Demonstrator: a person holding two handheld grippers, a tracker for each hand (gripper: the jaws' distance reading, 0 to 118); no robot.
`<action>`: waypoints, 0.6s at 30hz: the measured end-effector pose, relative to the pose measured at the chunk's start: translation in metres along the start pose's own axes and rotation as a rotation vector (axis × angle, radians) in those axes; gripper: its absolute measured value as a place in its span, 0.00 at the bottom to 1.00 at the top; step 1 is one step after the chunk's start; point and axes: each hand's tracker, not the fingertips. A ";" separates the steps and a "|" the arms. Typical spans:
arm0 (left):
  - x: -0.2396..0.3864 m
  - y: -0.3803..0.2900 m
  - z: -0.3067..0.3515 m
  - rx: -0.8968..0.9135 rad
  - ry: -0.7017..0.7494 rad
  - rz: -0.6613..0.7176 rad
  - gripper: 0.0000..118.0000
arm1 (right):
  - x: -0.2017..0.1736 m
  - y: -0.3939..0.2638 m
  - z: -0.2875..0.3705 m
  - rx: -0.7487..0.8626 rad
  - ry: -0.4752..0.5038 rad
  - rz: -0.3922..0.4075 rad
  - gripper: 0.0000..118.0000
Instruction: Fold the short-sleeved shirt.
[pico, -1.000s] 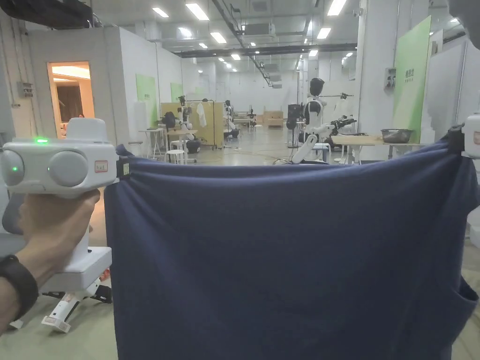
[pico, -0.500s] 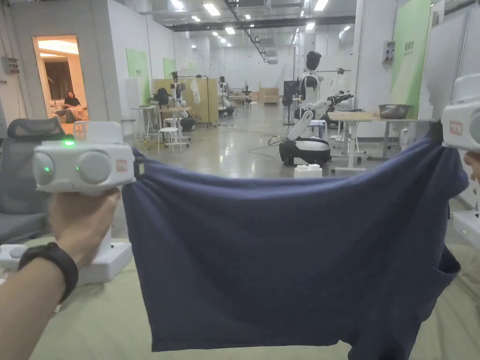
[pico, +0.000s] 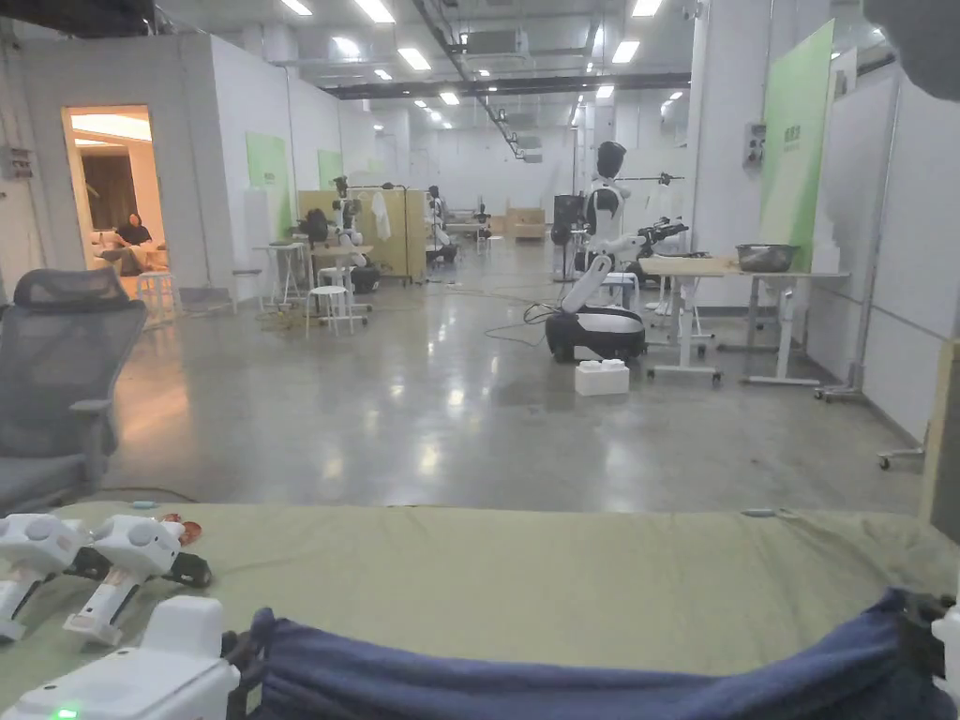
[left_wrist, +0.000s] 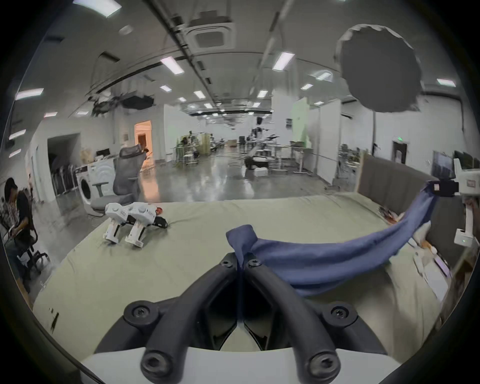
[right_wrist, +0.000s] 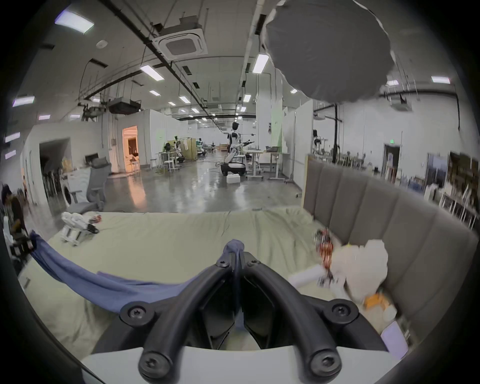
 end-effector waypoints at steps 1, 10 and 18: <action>-0.002 -0.016 0.017 -0.004 -0.066 0.032 0.00 | 0.008 -0.023 0.016 0.001 0.015 -0.045 0.00; 0.004 -0.177 0.139 -0.139 -0.127 0.146 0.00 | 0.051 -0.211 0.163 -0.201 -0.004 -0.200 0.00; 0.005 -0.252 0.154 -0.301 -0.111 0.236 0.00 | 0.049 -0.274 0.187 -0.384 -0.008 -0.132 0.00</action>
